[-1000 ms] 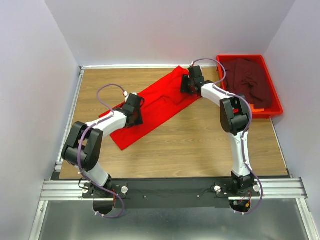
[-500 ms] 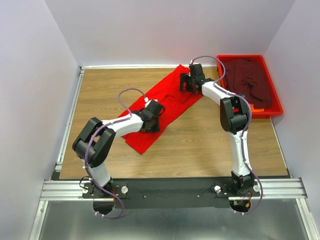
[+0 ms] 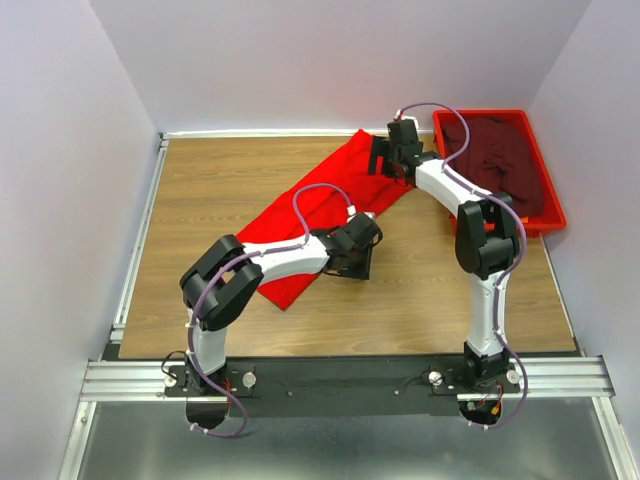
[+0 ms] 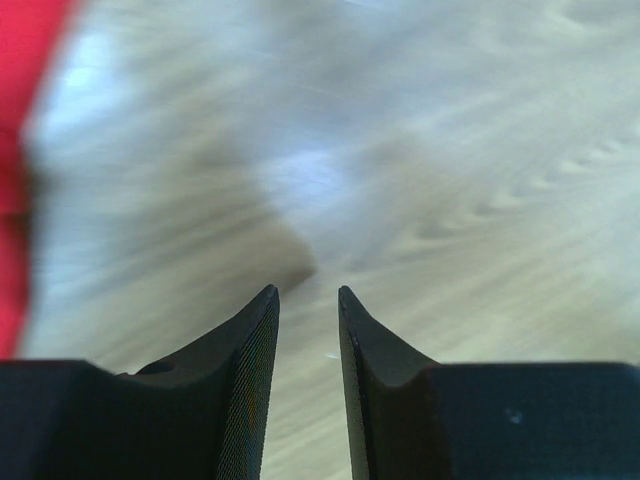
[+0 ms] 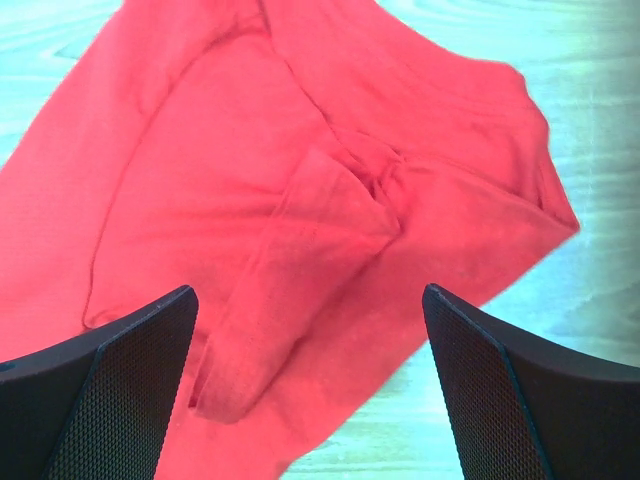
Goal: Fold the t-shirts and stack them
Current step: Fold the tshirt
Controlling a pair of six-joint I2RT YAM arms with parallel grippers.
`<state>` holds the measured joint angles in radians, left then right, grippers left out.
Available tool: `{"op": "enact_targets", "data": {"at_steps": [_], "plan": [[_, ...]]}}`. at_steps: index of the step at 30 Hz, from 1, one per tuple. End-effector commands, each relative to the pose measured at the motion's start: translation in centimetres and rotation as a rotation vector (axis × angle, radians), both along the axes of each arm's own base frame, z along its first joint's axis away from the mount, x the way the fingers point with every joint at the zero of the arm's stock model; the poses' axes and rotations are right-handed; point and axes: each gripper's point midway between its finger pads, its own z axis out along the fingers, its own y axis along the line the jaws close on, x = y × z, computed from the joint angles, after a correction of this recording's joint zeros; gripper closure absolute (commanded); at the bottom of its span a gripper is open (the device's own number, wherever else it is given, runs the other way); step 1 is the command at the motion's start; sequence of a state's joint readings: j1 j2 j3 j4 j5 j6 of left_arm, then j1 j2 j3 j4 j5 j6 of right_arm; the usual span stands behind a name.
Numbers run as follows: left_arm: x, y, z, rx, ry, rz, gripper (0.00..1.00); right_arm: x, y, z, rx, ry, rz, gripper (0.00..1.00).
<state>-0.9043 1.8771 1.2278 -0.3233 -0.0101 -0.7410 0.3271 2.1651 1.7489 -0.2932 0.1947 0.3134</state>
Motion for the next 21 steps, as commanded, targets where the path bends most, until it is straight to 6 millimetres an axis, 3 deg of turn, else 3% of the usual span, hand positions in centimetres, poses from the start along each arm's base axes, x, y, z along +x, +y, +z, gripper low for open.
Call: {"op": "enact_targets", "data": {"at_steps": [1, 4, 8, 12, 21], "plan": [[2.5, 0.1, 3.1, 0.001, -0.097, 0.048, 0.61, -1.5, -1.5, -1.5, -0.021, 0.052, -0.071, 0.00], [4.5, 3.0, 5.8, 0.036, -0.178, 0.125, 0.59, -1.7, -1.2, -1.8, -0.004, 0.062, -0.071, 0.00], [7.2, 9.8, 6.9, 0.115, -0.228, 0.269, 0.56, -1.6, -0.9, -2.1, 0.020, 0.072, -0.081, 0.00], [7.3, 14.7, 5.4, 0.201, -0.209, 0.330, 0.56, -1.6, -0.4, -2.6, 0.056, 0.085, -0.089, 0.05], [6.9, 18.9, 0.5, 0.433, -0.165, 0.313, 0.60, -2.4, -0.3, -4.9, 0.078, 0.134, -0.121, 0.22]]}}
